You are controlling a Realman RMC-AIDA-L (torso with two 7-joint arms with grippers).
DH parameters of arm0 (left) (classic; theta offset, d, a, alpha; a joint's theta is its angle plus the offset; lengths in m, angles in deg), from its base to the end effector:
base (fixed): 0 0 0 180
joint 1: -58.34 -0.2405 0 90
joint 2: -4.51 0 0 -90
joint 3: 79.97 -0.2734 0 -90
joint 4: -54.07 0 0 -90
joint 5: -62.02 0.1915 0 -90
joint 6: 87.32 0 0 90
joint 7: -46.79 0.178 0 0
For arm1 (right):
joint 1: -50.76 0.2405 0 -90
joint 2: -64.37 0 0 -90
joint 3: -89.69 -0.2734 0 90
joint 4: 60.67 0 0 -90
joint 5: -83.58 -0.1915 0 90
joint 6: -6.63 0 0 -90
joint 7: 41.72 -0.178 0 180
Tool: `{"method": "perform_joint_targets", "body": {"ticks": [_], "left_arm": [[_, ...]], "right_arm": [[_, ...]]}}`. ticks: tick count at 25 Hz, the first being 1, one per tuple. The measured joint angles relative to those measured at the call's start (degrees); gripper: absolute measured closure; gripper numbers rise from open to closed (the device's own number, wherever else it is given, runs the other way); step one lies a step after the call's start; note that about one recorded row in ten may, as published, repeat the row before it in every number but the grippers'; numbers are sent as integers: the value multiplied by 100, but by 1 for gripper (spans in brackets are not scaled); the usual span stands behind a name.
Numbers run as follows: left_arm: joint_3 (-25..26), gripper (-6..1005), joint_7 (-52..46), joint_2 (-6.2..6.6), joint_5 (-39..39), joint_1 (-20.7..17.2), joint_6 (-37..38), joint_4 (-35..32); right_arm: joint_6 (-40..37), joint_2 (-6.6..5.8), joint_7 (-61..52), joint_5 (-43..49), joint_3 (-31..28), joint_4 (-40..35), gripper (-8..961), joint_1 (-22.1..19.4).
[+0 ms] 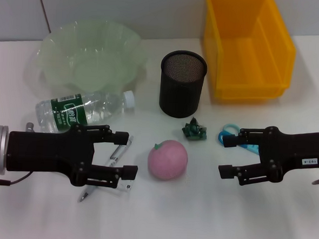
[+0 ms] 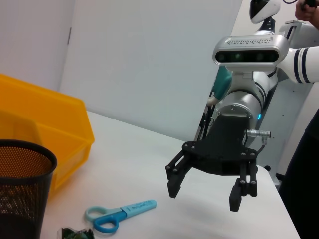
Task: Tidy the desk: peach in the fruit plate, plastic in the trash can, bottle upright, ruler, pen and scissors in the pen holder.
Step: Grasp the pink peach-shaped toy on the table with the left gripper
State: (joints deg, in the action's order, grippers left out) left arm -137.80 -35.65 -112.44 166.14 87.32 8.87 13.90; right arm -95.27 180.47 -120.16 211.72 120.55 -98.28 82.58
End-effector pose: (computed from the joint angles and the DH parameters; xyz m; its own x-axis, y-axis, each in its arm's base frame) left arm -0.2202 0.3020 -0.0481 0.8286 0.3117 0.4651 0.3136 -0.9465 0.0755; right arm 0.2645 0.3081 -0.0186 0.8324 -0.3704 -0.4122 -0.4129 -0.9106 -0.0156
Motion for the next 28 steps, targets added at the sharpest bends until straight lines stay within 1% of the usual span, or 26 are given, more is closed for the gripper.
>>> {"method": "perform_joint_targets", "body": {"ticks": [13, 15, 24, 25, 28], "left_arm": [[-18, 199, 32, 6, 45, 25, 22, -16], [-18, 203, 51, -23, 162, 46, 22, -34], [-18, 224, 79, -66, 187, 151, 3, -57], [-23, 226, 200, -118, 241, 285, -94, -61], [-51, 233, 243, -141, 274, 372, -211, -53]], "right_arm": [[5, 5, -8, 1, 53, 0, 121, 5], [5, 5, -12, 1, 54, 0, 122, 7], [-24, -40, -99, 4, 52, 0, 123, -39], [-26, -44, -115, 7, 52, -1, 123, -45], [-30, -56, -170, 35, 52, -20, 123, -58]]}}
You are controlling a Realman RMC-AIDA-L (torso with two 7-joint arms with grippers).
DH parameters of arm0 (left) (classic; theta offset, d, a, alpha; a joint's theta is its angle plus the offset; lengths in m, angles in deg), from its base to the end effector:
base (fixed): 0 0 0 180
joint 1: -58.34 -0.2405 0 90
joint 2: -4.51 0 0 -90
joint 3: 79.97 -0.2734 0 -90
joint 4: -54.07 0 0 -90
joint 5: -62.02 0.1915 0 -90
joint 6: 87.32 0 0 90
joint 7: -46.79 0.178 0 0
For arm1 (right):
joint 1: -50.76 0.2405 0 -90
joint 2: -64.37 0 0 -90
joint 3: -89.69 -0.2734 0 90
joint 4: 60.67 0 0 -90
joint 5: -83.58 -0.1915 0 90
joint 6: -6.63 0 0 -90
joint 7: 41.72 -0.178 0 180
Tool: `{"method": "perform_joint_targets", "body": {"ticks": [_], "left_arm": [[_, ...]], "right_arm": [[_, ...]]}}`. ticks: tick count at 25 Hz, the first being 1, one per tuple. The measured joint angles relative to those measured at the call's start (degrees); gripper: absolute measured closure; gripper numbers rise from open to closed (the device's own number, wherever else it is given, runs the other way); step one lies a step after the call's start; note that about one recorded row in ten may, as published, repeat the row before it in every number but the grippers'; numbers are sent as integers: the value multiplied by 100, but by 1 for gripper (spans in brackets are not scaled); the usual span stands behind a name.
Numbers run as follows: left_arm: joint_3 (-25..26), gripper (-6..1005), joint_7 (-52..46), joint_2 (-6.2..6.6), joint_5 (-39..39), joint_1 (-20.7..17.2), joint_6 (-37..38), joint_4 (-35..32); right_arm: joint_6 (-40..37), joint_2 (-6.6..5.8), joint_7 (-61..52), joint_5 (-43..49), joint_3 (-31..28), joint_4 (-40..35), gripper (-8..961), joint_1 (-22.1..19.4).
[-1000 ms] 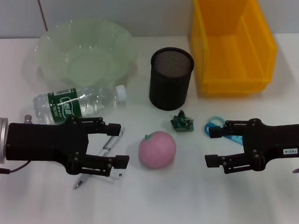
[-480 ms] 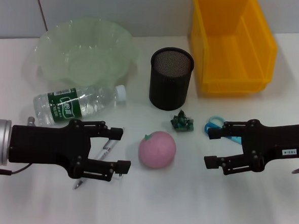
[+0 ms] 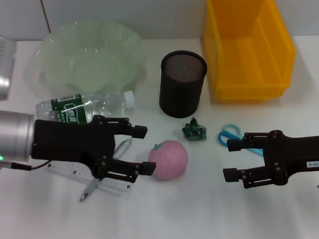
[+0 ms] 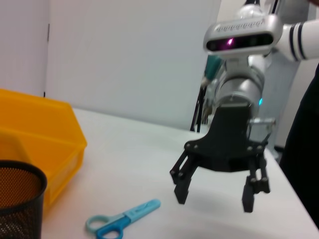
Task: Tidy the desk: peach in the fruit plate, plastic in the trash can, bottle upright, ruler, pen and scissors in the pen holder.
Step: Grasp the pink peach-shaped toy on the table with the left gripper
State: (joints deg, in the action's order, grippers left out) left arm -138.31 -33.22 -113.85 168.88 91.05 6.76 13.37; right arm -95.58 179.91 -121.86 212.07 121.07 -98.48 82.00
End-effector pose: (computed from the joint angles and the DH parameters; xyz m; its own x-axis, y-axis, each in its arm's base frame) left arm -0.2023 0.3144 -0.0612 0.8760 0.2197 0.4294 0.2200 -0.9742 0.0497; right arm 0.2699 0.3050 -0.0156 0.8252 -0.4028 -0.3960 -0.4402 -0.8979 -0.0038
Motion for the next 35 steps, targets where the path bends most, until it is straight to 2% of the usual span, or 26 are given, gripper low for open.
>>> {"method": "perform_joint_targets", "body": {"ticks": [2, 3, 6, 7, 11, 13, 21, 27, 35], "left_arm": [[0, 237, 0, 0, 0, 0, 0, 0], [-371, 239, 24, -27, 33, 179, -446, 44], [-666, 246, -3, -36, 18, 252, -751, 44], [-1026, 248, -61, -46, 3, 339, -1120, 43], [-1393, 257, -140, -65, -8, 441, -1498, 28], [-1875, 262, -274, -75, -12, 553, -1979, 4], [-2652, 279, -404, -76, -27, 689, -2743, -4], [-3042, 293, -463, -82, -96, 708, -3173, 7], [-3122, 311, -463, -82, -164, 710, -3248, -2]], "right_arm": [[-4, -9, -33, 27, 0, -13, 123, -6], [-5, -16, -52, 47, 0, -20, 123, -8], [-11, -31, -102, 98, 0, -35, 124, -12], [-11, -36, -117, 100, 0, -38, 124, -12], [10, -62, -142, 107, 0, -39, 124, -12], [14, -64, -143, 108, 0, -39, 124, -12], [26, -73, -151, 124, 0, -42, 125, -12], [33, -76, -151, 124, 0, -42, 126, -12], [35, -76, -150, 125, -7, -42, 127, -12]]}}
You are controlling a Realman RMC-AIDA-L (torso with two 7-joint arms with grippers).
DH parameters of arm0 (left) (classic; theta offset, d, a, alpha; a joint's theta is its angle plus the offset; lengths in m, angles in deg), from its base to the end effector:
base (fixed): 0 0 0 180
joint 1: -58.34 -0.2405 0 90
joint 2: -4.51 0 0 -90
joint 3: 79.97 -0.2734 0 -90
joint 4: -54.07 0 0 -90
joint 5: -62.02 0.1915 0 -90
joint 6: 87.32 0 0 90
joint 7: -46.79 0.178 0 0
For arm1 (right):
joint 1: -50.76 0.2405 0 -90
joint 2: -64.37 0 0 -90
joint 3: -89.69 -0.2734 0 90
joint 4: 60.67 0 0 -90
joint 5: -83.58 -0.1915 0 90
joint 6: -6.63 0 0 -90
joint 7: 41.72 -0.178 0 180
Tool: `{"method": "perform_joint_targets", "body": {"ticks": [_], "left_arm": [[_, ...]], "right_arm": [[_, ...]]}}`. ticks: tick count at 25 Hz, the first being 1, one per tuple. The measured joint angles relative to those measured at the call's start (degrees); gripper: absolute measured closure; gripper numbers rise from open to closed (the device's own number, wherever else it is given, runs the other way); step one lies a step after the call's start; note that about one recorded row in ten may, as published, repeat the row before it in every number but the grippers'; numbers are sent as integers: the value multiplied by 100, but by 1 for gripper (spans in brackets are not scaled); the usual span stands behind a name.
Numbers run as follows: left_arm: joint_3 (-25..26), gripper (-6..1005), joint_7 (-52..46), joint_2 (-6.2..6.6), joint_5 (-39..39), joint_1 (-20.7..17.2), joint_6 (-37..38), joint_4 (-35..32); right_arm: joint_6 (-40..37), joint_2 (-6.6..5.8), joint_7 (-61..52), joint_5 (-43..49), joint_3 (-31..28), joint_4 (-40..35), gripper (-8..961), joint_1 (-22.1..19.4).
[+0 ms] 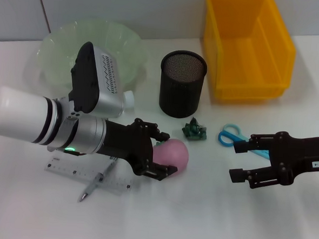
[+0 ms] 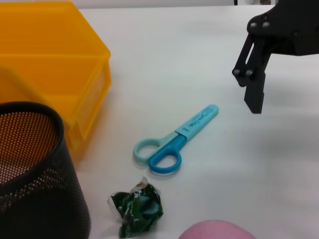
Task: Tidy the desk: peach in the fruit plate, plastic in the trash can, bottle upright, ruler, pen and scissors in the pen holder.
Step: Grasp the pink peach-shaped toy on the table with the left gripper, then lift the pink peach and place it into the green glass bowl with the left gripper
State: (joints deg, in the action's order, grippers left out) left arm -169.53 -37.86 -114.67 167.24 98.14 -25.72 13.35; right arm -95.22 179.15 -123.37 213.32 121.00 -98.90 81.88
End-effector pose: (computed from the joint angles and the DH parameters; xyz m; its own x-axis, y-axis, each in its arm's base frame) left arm -0.1895 0.3533 -0.1388 0.9967 0.0392 0.0711 0.0480 -0.9907 -0.1270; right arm 0.2769 0.3059 -0.0107 0.8248 -0.4289 -0.3684 -0.4658 -0.8848 -0.0127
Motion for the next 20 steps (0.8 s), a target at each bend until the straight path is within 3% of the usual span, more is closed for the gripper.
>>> {"method": "perform_joint_targets", "body": {"ticks": [10, 12, 13, 15, 20], "left_arm": [[-63, 333, -9, 1, -100, 27, -45, 31], [-23, 530, -11, 22, -276, -39, 13, -36], [19, 547, -21, 34, -343, -84, 70, -90], [252, 582, -57, 67, -491, -249, 279, -314], [1532, 653, -26, 62, -966, -790, 946, -860]], "right_arm": [[-1, 0, 0, 0, 6, 0, 128, -1], [-1, 0, 4, -1, 2, 0, 128, -5], [-1, 0, 9, 1, -3, 0, 128, -6], [0, 0, 15, 14, -13, 0, 128, -7], [7, -3, 18, 25, -13, 0, 129, -9]]}}
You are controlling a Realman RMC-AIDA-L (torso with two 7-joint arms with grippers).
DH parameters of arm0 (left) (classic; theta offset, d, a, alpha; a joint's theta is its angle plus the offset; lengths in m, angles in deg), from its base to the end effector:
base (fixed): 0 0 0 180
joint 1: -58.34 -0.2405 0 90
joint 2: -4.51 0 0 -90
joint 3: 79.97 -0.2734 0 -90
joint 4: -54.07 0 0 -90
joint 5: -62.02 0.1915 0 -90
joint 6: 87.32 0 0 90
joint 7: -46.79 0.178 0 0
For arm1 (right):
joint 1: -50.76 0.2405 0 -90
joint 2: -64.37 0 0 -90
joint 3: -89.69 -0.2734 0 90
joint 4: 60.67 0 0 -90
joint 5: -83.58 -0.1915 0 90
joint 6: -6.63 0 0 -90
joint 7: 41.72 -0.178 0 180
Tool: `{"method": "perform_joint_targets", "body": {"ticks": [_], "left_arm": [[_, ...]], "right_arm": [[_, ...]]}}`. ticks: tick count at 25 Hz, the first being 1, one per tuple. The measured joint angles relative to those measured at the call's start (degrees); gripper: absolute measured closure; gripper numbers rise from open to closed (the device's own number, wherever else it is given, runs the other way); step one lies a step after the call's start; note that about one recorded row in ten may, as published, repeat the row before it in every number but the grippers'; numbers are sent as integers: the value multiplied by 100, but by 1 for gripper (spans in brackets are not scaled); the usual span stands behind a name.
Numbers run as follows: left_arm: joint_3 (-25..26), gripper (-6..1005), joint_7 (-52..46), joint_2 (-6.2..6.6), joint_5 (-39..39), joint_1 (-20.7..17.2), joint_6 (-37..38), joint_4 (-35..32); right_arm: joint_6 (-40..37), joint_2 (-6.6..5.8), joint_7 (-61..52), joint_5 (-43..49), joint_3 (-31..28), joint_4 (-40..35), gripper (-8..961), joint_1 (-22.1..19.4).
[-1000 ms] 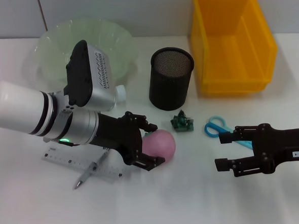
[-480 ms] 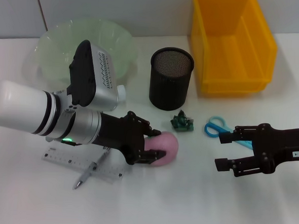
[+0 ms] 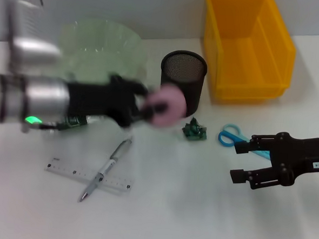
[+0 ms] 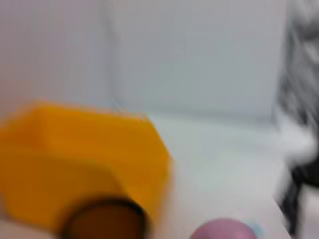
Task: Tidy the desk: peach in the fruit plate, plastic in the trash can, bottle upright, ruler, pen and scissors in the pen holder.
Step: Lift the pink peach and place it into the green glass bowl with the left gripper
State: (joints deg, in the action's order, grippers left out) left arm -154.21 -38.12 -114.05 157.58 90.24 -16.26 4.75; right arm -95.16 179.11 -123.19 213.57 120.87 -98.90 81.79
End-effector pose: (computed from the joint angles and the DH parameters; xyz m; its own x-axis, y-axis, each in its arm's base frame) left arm -0.1737 0.3640 -0.0729 0.8980 0.1394 0.4173 0.2419 -0.9487 -0.2036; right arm 0.2782 0.3055 -0.0104 0.8260 -0.4290 -0.3656 -0.4663 -0.8845 -0.0155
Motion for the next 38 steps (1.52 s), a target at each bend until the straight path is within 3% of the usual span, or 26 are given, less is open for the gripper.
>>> {"method": "perform_joint_targets", "body": {"ticks": [3, 7, 8, 9, 14, 18, 28, 38], "left_arm": [[700, 683, 247, 9, -805, -202, 66, 198], [1619, 697, 1267, 4, -2080, -135, -48, 1375], [1619, 701, 1267, 4, -2080, -135, -48, 1375], [1836, 704, 1990, -8, -2629, -12, -243, 1973], [1853, 722, 3307, -52, -3464, 284, -1117, 2776], [1834, 759, 3839, -56, -3614, 629, -1844, 3237], [1634, 859, 4057, -54, -3598, 884, -2473, 3434], [1472, 659, 4065, -53, -3606, 958, -2629, 3431]], "right_arm": [[2, -1, 6, 2, 2, 0, 129, 0], [3, 1, 13, 3, 9, 0, 130, 0], [2, 5, 16, 3, 11, 0, 130, 0], [2, 6, 18, 3, 5, 0, 130, 0], [2, 28, 15, 4, 17, 0, 131, 0], [1, 38, 4, 6, 9, 0, 131, -10], [3, 39, 0, 9, -15, 2, 132, -34], [69, 39, 20, 1, 17, 33, 133, -13]]}}
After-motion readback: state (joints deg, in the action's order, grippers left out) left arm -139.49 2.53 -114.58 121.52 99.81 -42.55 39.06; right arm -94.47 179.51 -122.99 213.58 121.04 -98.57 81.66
